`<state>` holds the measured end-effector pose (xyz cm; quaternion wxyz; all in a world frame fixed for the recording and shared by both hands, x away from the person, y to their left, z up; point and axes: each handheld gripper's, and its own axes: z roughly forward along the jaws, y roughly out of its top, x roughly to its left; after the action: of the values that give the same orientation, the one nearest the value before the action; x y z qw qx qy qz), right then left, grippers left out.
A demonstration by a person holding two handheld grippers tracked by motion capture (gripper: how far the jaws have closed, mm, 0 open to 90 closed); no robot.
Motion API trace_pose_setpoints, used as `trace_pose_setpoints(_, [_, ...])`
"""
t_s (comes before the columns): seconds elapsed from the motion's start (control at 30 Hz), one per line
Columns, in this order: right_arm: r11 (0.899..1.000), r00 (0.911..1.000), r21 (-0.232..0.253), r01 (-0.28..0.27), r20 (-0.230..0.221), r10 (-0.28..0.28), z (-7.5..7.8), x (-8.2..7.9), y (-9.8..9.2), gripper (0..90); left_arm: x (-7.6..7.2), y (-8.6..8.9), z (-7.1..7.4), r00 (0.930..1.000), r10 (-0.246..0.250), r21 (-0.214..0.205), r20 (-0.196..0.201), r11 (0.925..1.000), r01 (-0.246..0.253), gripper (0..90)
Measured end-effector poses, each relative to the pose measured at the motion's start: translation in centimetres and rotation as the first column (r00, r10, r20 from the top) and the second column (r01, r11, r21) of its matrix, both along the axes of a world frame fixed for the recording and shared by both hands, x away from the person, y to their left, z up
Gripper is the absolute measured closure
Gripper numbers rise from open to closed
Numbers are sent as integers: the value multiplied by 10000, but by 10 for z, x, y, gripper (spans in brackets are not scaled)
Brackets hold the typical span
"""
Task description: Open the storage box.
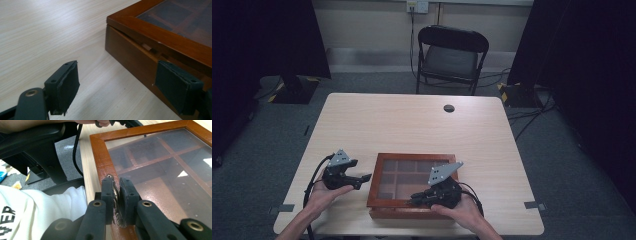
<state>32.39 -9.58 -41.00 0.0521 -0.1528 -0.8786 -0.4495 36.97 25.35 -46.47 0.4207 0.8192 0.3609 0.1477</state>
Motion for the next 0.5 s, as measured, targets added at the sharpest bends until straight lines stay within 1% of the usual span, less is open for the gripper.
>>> trace_pose_setpoints(0.03, [10000, 10000, 16, -1, 22, 1, 2, 1, 0, 826, 0, 0, 0, 9999, -97, 7, 39, 10000, 97, 189])
trace_pose_setpoints(0.1, [10000, 10000, -7, 17, -17, -17, 5, 1, 0, 826, -1, -1, 0, 9998, -205, -198, 55, 9996, 206, 187])
trace_pose_setpoints(0.13, [10000, 10000, -10, 24, -8, -24, 6, 2, 0, 826, -2, -1, 1, 9995, -304, -232, 78, 9993, 305, 186])
trace_pose_setpoints(0.17, [10000, 10000, -28, 1, -7, -1, 7, 2, 1, 826, -2, -1, 2, 9993, -331, -175, 151, 9993, 333, 191])
trace_pose_setpoints(0.2, [10000, 10000, -27, 7, -34, -7, 8, 3, 0, 826, -2, -2, 1, 9994, -318, -283, 150, 9991, 322, 197])
trace_pose_setpoints(0.27, [10000, 10000, -38, 4, -78, -4, 10, 4, 0, 826, -2, -1, 1, 9994, -347, -540, -10, 9979, 346, 223])
trace_pose_setpoints(0.33, [10000, 10000, -55, -16, -50, 16, 12, 5, 0, 826, -1, 0, 1, 9992, -386, -672, -48, 9970, 382, 213])
trace_pose_setpoints(0.4, [10000, 10000, -44, -35, -2, 35, 16, 6, 0, 826, -2, -1, 0, 9984, -556, -581, -49, 9968, 552, 197])
trace_pose_setpoints(0.43, [10000, 10000, -65, -42, 17, 43, 18, 7, 1, 825, -2, -2, 0, 9976, -688, -406, 5, 9968, 687, 197])
trace_pose_setpoints(0.5, [10000, 10000, -79, -57, -10, 57, 22, 9, 1, 826, -4, -6, 0, 9949, -1005, -269, 57, 9946, 1007, 193])
